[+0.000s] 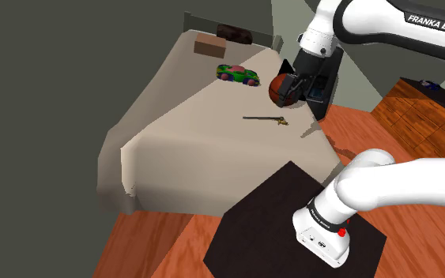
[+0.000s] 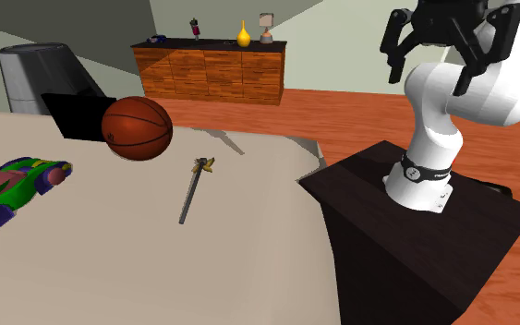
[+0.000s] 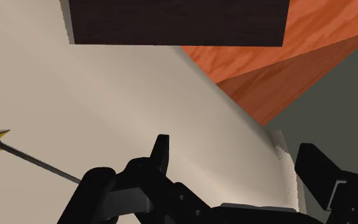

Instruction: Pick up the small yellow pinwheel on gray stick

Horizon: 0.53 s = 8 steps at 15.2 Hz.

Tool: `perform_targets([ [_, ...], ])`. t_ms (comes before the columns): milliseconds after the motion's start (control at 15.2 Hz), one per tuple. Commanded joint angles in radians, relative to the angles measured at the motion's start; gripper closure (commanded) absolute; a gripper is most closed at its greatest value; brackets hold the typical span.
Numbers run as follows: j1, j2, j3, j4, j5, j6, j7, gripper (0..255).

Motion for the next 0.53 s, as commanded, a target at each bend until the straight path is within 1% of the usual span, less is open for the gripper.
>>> perform_targets([
  [0, 0.000, 0.000, 0.000, 0.000, 0.000, 0.000, 0.000, 0],
  [462, -0.023, 0.066, -0.143, -0.082, -0.120, 0.114, -0.255, 0],
])
